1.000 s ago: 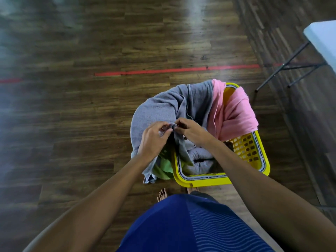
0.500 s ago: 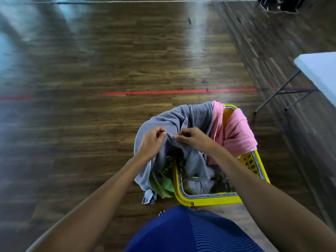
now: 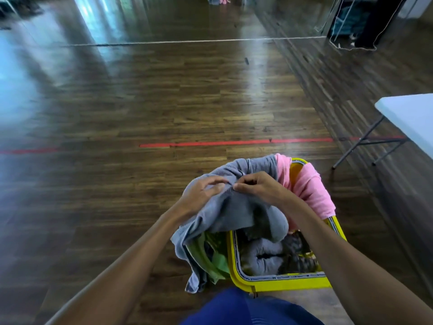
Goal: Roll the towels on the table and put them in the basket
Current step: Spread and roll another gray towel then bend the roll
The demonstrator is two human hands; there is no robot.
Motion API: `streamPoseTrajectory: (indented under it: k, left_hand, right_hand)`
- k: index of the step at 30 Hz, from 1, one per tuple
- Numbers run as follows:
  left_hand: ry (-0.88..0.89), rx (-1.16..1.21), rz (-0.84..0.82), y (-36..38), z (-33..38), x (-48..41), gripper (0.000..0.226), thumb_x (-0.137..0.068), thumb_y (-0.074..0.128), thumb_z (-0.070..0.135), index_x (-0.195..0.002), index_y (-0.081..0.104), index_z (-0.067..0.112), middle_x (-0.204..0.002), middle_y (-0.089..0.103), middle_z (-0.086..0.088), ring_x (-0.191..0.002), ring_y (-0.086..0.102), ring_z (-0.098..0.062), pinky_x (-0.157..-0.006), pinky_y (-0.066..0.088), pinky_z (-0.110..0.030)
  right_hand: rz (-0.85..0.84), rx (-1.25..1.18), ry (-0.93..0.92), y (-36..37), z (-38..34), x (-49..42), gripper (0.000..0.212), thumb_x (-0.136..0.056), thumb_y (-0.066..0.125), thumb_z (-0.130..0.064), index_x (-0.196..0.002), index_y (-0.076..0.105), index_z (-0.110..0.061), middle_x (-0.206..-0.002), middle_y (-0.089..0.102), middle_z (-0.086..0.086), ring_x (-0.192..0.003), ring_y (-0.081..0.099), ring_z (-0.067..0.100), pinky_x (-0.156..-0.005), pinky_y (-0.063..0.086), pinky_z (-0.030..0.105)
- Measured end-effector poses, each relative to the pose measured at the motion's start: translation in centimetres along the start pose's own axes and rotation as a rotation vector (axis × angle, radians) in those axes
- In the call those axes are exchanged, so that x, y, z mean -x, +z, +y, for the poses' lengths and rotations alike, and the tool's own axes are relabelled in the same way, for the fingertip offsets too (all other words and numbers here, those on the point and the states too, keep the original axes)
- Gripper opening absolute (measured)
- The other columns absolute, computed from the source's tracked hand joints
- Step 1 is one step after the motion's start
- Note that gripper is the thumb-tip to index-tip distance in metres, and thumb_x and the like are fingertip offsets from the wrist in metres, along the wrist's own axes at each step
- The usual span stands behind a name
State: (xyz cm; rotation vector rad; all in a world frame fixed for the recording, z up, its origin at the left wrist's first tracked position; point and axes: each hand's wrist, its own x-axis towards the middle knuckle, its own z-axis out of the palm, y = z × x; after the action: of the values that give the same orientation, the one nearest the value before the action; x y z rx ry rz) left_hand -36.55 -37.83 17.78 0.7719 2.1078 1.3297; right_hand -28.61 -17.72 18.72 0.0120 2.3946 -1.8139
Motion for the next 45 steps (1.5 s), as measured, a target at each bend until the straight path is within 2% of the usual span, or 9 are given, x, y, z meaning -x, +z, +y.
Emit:
streamPoseTrajectory:
  k: [6, 11, 15, 18, 22, 26, 33, 40, 45]
  left_hand:
    - [0.047, 0.165, 0.017, 0.7, 2.6, -0.4, 0.015, -0.094, 0.056, 0.006, -0.085, 0.066, 0.001, -0.085, 0.063, -0.005, -0.084, 0.054, -0.011, -0.079, 0.042, -0.022]
    - [0.008, 0.235, 0.144, -2.1, 1.7, -0.2, 0.021, -0.091, 0.058, 0.009, -0.072, 0.067, 0.014, -0.074, 0.062, 0.000, -0.075, 0.054, -0.009, -0.075, 0.042, -0.023]
    - [-0.022, 0.168, 0.079, -1.8, 1.3, -0.5, 0.031, -0.085, 0.059, 0.031, -0.081, 0.063, 0.000, -0.079, 0.057, -0.005, -0.079, 0.049, -0.016, -0.077, 0.038, -0.034]
    - [-0.009, 0.062, -0.052, 0.8, 2.6, -0.8, 0.025, -0.087, 0.060, 0.046, -0.097, 0.068, 0.025, -0.092, 0.067, 0.006, -0.088, 0.059, -0.010, -0.088, 0.046, -0.039]
    - [0.065, 0.113, 0.106, 2.3, 3.4, -1.1, 0.037, -0.088, 0.062, 0.035, -0.123, 0.057, 0.026, -0.123, 0.054, -0.008, -0.115, 0.048, -0.009, -0.102, 0.037, -0.024]
    - [0.062, 0.269, -0.032, 1.6, 4.4, -1.0, 0.013, -0.096, 0.055, 0.021, -0.095, 0.067, 0.016, -0.101, 0.063, 0.004, -0.098, 0.056, -0.007, -0.090, 0.040, -0.023]
    - [0.106, 0.376, 0.119, -0.7, 4.5, -1.6, 0.017, -0.088, 0.057, 0.022, -0.071, 0.060, 0.021, -0.075, 0.055, 0.004, -0.076, 0.048, -0.009, -0.075, 0.037, -0.028]
    - [0.143, 0.139, 0.047, -1.1, 4.2, -2.0, 0.022, -0.095, 0.054, 0.028, -0.100, 0.069, 0.012, -0.105, 0.068, 0.005, -0.101, 0.060, -0.008, -0.094, 0.043, -0.027]
    - [0.165, 0.158, -0.002, 0.2, 6.7, -2.8, 0.017, -0.097, 0.055, 0.015, -0.096, 0.070, 0.006, -0.094, 0.068, 0.001, -0.090, 0.060, -0.005, -0.084, 0.045, -0.022]
  right_hand:
    - [0.036, 0.083, -0.013, -1.2, -2.2, -0.2, 0.021, -0.090, 0.068, -0.017, -0.069, 0.068, -0.021, -0.060, 0.058, -0.016, -0.059, 0.048, -0.004, -0.056, 0.033, 0.010]
    - [0.058, 0.076, 0.072, -3.4, -1.6, 1.7, 0.042, -0.091, 0.066, -0.026, -0.051, 0.052, -0.021, -0.052, 0.040, -0.017, -0.050, 0.035, -0.003, -0.048, 0.026, 0.013]
    - [0.056, 0.050, 0.039, -4.1, -2.2, 1.9, 0.037, -0.091, 0.065, -0.024, -0.060, 0.050, -0.010, -0.053, 0.038, -0.015, -0.050, 0.033, -0.001, -0.048, 0.024, 0.015]
    - [0.033, 0.062, -0.023, -3.3, -3.8, 1.0, 0.029, -0.092, 0.064, -0.016, -0.066, 0.062, -0.004, -0.056, 0.049, -0.016, -0.055, 0.041, -0.003, -0.054, 0.030, 0.013]
    - [0.056, 0.040, -0.074, -3.7, -5.2, 0.6, 0.023, -0.091, 0.062, -0.003, -0.070, 0.066, -0.008, -0.053, 0.059, -0.018, -0.055, 0.051, -0.007, -0.057, 0.036, 0.006]
    - [0.058, 0.038, -0.068, -4.4, -5.2, 0.5, 0.014, -0.089, 0.067, -0.006, -0.077, 0.070, 0.002, -0.059, 0.063, -0.015, -0.060, 0.054, -0.006, -0.061, 0.039, 0.008]
    - [-0.007, 0.075, 0.073, -5.7, -3.3, 0.9, 0.030, -0.087, 0.071, -0.024, -0.077, 0.063, 0.004, -0.074, 0.051, 0.006, -0.072, 0.047, 0.014, -0.064, 0.036, 0.026]
    - [0.050, -0.080, 0.014, -5.2, -3.9, 0.3, 0.031, -0.086, 0.072, -0.014, -0.058, 0.059, -0.019, -0.061, 0.046, 0.000, -0.060, 0.042, 0.012, -0.056, 0.033, 0.023]
    - [0.024, -0.036, -0.011, -5.3, -5.5, -1.4, 0.035, -0.066, 0.087, -0.028, -0.078, 0.069, -0.001, -0.076, 0.062, 0.013, -0.074, 0.057, 0.021, -0.070, 0.045, 0.036]
